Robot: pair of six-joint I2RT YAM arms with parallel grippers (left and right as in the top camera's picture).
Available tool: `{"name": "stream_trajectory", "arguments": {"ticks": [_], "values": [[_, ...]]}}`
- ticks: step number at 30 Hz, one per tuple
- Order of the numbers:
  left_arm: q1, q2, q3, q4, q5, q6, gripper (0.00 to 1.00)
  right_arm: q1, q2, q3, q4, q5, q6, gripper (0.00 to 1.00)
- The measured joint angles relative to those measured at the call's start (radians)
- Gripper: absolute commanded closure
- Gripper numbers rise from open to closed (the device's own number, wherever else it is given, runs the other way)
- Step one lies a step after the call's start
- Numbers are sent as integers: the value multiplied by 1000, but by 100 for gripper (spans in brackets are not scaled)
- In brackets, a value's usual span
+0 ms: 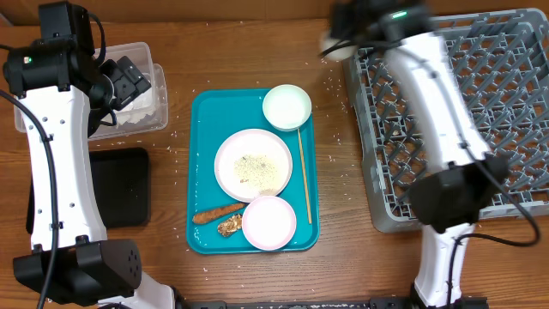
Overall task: Sort waste into correct bins and load items into the dishwasher
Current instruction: 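Carry the cup right and set it upside down in the dish rack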
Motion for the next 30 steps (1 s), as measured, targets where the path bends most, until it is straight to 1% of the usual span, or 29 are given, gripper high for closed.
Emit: {"name": "stream_trajectory", "arguments": {"ticks": [6, 8, 15, 19, 21, 24, 27, 30], "values": [[0, 0, 0, 0, 0, 9, 0, -261, -16, 24, -137, 47, 42, 52], [0, 0, 0, 0, -1, 17, 0, -349, -16, 24, -181, 62, 61, 50], [0, 0, 0, 2, -43, 21, 0, -578, -16, -18, -221, 79, 87, 50], [0, 0, 0, 5, -51, 28, 0, -669, -16, -69, -220, 84, 92, 49], [0, 0, 0, 6, -53, 32, 0, -696, -16, -104, -221, 86, 93, 45], [0, 0, 0, 7, -55, 36, 0, -710, -14, -156, -217, 86, 94, 43], [0, 0, 0, 9, -56, 36, 0, -710, -13, -194, -211, 85, 94, 35], [0, 0, 0, 14, -57, 36, 0, -708, -12, -213, -217, 79, 96, 29]]}}
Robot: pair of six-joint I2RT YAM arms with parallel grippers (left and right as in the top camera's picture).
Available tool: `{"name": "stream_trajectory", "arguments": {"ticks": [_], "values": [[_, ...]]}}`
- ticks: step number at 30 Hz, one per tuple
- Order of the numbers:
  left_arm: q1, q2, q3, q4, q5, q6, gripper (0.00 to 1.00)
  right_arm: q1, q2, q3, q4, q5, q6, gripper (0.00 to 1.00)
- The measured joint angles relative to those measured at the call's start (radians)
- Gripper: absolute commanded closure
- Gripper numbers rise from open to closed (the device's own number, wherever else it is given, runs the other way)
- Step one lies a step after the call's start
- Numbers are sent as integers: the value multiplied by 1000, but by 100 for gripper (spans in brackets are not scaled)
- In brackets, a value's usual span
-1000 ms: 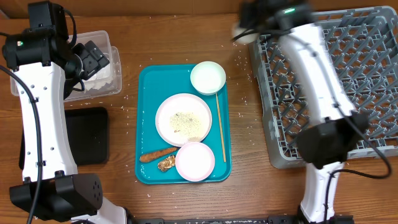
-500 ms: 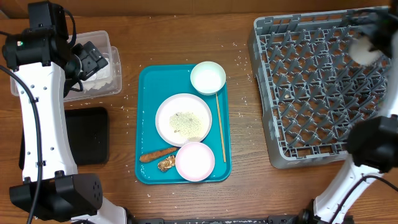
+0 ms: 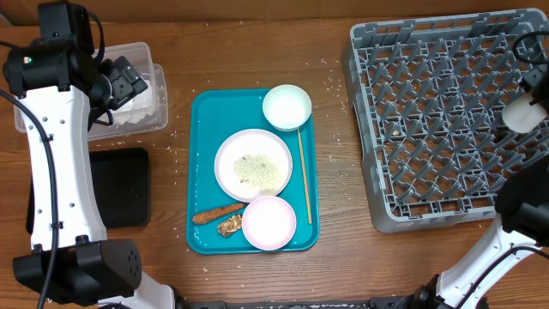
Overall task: Sort waste into correct bins and load items into the dishwasher
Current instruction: 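Carry the cup right and set it upside down in the dish rack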
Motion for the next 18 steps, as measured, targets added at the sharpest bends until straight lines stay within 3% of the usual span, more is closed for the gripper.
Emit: {"name": "stream_trajectory", "arguments": {"ticks": [6, 18], "values": [[0, 0, 0, 6, -2, 0, 0, 0, 0, 0, -16, -24, 4, 1], [0, 0, 0, 7, -2, 3, 0, 11, -14, 0, -81, -40, 0, 0]]}}
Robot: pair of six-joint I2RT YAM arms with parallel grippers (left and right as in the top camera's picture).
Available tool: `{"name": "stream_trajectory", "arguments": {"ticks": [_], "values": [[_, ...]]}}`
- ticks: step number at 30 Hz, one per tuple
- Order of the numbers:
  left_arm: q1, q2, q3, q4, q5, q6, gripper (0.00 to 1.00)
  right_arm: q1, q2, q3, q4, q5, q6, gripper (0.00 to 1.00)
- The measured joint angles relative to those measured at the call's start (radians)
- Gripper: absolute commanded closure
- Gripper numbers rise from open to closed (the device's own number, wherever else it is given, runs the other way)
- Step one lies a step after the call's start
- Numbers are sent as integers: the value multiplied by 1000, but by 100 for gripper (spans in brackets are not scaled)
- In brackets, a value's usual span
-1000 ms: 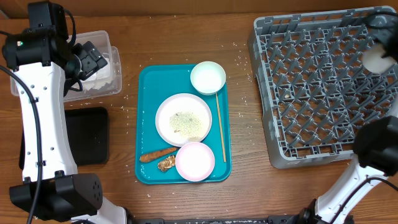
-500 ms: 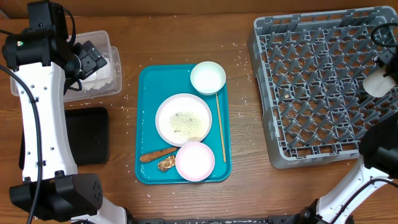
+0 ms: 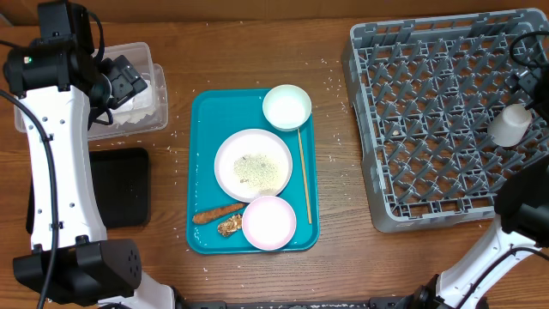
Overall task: Sort waste into correct bins and load items into the dishwasher
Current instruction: 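Carry the cup right and set it upside down in the dish rack, then move the right gripper back to the pink bowl and grasp its rim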
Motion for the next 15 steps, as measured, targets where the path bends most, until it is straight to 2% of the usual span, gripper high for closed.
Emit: {"name": "stream_trajectory", "arguments": {"ticks": [5, 11, 15], "values": [[0, 0, 0, 0, 0, 0, 0, 29, -90, 0, 8, -80, -3, 3], [0, 0, 0, 0, 0, 0, 0, 109, -229, 14, 68, -402, -56, 17], [0, 0, 0, 0, 0, 0, 0, 234, -237, 20, 103, -554, -76, 18]]}}
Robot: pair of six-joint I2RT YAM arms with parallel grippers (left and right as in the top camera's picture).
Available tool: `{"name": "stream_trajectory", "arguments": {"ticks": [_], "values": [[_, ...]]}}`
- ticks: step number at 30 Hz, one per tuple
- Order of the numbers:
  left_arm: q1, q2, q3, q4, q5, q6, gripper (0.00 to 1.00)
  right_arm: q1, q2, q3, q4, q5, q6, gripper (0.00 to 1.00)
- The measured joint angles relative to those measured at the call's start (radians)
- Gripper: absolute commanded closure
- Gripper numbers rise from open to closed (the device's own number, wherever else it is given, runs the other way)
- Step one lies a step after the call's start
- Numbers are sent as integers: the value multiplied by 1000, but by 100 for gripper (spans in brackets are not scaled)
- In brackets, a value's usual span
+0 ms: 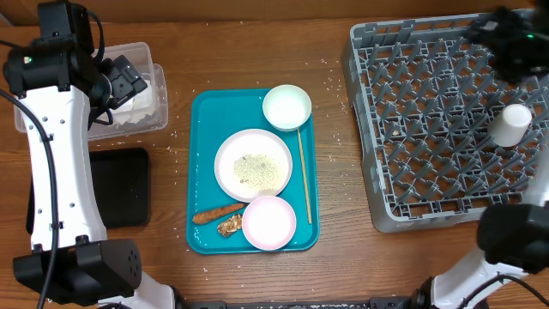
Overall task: Sort waste into correct bins and load items into the dishwasher
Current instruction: 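Move the right gripper back to the pink bowl and grasp its rim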
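A white cup (515, 125) stands alone in the grey dish rack (429, 129) near its right side. My right gripper (504, 36) is a dark blur above the rack's far right corner, apart from the cup; its jaws are unreadable. On the teal tray (206, 116) lie a pink plate with crumbs (253, 165), a mint bowl (286, 106), a pink bowl (268, 222), a chopstick (304, 176) and food scraps (219, 219). My left gripper (129, 80) hangs over the clear bin (154, 116), its jaws not readable.
A black container (120, 186) lies on the table left of the tray, below the clear bin. Rice grains are scattered on the wood around the tray. The left arm's white link runs down the left edge.
The right gripper has left the white cup and now sits at the rack's far right corner. The cup stays in the rack. The left arm and the tray items are unchanged.
The right arm first reached over the rack's far left corner with something white at its tip. Then the white cup was at the rack's right edge, then lower in the rack. Now it stands there alone, with the gripper away. The left arm stayed over the clear bin.
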Motion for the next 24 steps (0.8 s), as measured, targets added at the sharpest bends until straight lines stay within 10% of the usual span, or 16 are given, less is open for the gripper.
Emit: {"name": "stream_trajectory", "arguments": {"ticks": [12, 24], "values": [[0, 0, 0, -2, 0, 0, 0, 591, 156, 0, 197, 172, -15, 17], [0, 0, 0, -41, 0, 0, 0, 804, 424, -1, 308, 311, -23, 23]]}}
